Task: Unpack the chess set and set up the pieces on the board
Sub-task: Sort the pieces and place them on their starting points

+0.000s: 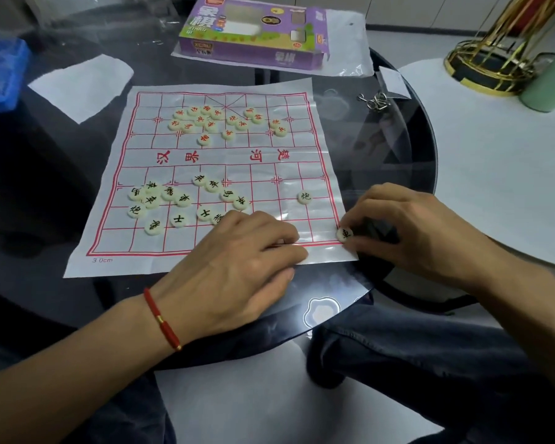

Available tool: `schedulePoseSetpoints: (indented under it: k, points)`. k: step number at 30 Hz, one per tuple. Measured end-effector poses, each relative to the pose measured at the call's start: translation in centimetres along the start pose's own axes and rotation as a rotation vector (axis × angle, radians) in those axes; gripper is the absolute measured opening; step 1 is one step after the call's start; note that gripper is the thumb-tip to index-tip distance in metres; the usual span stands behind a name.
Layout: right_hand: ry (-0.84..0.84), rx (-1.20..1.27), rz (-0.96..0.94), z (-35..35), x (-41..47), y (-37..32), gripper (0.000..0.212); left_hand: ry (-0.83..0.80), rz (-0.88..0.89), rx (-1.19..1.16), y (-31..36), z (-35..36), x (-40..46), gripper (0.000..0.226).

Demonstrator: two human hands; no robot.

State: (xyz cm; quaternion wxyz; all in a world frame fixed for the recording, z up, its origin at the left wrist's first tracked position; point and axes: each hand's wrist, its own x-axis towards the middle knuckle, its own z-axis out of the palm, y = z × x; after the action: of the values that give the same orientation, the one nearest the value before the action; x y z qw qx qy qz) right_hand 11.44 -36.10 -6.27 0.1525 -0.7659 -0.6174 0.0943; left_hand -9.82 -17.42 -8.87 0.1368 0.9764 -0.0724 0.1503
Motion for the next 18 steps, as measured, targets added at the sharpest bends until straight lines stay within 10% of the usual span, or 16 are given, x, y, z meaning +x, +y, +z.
schedulePoseSetpoints:
  k: [18]
  points:
    - [0.000,-0.007,-0.023,-1.9,1.1,-0.9,0.037,0.119,-0.027,-0.002,0.6,0.6,-0.2,0.018]
